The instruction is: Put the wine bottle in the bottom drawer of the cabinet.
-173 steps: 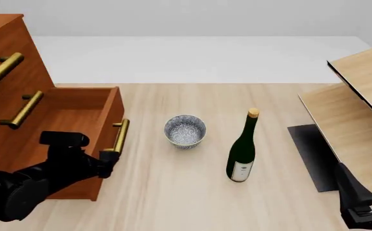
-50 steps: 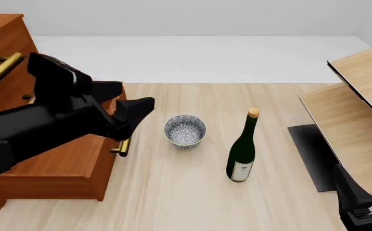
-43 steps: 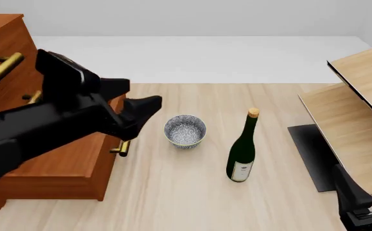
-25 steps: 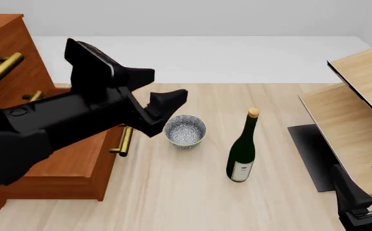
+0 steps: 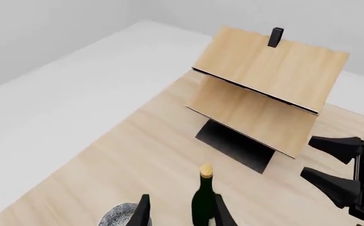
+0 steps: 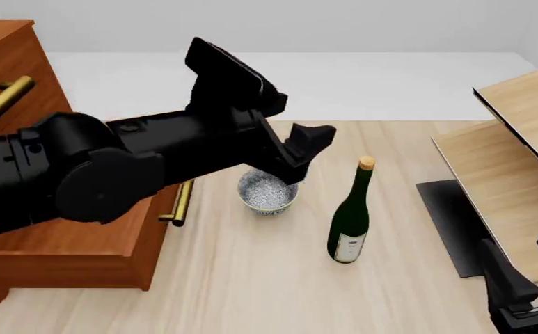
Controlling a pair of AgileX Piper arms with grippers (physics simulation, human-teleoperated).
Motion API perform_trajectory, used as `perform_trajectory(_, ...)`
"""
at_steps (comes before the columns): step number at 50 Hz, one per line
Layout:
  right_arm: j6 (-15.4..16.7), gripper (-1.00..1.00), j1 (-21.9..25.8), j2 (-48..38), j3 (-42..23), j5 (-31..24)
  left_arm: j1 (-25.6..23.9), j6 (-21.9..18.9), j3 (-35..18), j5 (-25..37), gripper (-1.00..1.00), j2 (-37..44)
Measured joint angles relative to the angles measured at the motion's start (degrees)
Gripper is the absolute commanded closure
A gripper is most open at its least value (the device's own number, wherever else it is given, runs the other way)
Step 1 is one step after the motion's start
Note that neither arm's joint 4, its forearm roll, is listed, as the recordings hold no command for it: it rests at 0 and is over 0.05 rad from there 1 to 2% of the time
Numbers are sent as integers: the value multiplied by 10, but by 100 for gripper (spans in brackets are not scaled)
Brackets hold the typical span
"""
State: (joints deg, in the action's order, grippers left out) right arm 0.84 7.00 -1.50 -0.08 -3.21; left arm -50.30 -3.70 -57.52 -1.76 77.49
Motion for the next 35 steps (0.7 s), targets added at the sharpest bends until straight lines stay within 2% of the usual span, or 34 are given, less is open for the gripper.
perform_trajectory(17, 0, -100, 3, -3, 0, 3, -20, -10, -65, 26, -100, 62)
perform_trajectory(35, -1, -100, 7, -1, 0, 0, -38, -13, -88, 27, -100, 99)
